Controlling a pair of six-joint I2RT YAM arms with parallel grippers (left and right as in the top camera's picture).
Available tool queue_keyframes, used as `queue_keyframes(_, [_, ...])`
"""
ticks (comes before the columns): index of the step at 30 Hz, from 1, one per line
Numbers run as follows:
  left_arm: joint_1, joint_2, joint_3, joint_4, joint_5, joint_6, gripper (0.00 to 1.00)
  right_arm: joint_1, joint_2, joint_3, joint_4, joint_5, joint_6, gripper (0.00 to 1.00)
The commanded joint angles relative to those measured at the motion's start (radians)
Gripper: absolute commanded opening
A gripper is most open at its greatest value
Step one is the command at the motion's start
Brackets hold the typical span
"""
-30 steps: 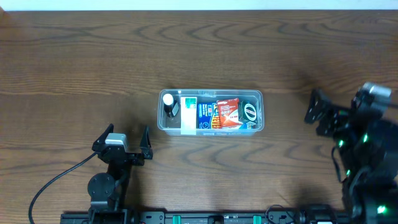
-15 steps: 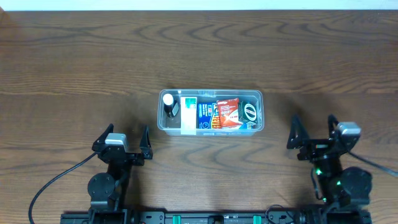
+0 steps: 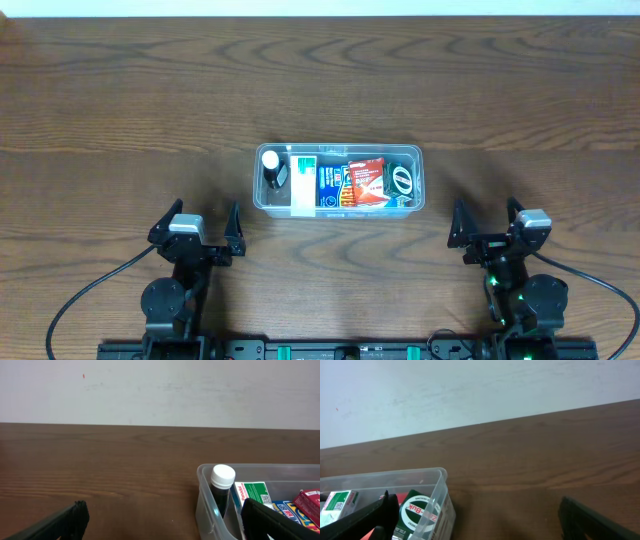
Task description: Pack container
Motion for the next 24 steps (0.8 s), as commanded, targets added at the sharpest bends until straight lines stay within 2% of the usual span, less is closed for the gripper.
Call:
queue_keyframes(1, [0.006, -0.005, -0.017, -0.035, 0.006, 0.009, 0.98, 0.007, -0.039, -0.012, -0.009, -0.007, -0.013, 0.99])
queue_keyframes(9, [0.006, -0.005, -0.017, -0.035, 0.006, 0.009, 0.98, 0.008, -0.056, -0.012, -0.013, 0.011, -0.030, 0.99])
queue_keyframes(13, [0.006, -0.005, -0.017, -0.035, 0.006, 0.009, 0.98, 0.008, -0.056, -0.012, -0.017, 0.035, -0.113, 0.99])
queue_keyframes(19, [0.006, -0.005, -0.017, -0.035, 0.007, 0.009, 0.98, 0.008, -0.056, -0.012, -0.019, 0.037, -0.315, 0.99])
queue_keyframes(24, [0.006, -0.005, -0.017, -0.035, 0.006, 0.009, 0.98, 0.007, -0.056, -0.012, -0.021, 0.042, -0.364, 0.99])
